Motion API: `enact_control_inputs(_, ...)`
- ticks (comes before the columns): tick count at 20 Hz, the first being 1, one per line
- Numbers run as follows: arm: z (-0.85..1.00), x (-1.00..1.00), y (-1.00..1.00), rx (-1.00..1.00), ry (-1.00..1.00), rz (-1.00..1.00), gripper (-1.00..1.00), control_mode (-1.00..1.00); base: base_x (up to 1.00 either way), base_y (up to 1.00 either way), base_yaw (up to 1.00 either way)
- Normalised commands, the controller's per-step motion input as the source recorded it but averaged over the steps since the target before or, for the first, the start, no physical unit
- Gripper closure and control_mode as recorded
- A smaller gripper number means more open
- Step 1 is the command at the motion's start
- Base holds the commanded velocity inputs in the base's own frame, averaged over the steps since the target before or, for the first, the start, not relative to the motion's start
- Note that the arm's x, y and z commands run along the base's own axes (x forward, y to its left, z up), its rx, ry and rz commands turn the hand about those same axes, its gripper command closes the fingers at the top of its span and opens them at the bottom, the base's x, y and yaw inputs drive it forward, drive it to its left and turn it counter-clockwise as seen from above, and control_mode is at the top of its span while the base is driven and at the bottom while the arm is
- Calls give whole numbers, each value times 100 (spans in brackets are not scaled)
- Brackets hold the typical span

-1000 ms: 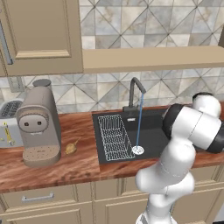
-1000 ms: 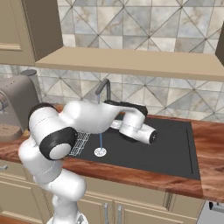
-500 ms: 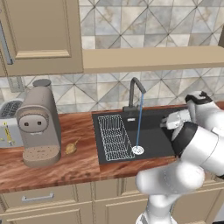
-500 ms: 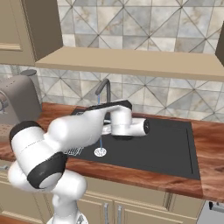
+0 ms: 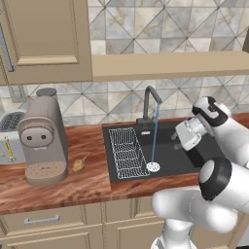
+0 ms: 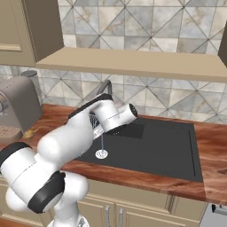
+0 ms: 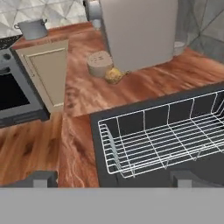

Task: Turn on the sink faucet. Then move the onion from the counter to the sink. Turn off the sink. Move the vegetable from the sink to the pot next to the stove. Finally move the pot to the front center burner.

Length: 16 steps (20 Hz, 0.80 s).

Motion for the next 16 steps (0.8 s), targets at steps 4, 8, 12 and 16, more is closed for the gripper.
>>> enact_control_inputs(4,10,-22,55,-26,0,35,-100,-100,0,0,0)
enact_control_inputs(8,12,-11,61,-27,-1,36,-100,-100,0,0,0)
enact_control_inputs(12,10,-1,69,-26,0,36,-100,-100,0,0,0)
enact_control_inputs(16,8,18,56,-20,0,36,-100,-100,0,0,0)
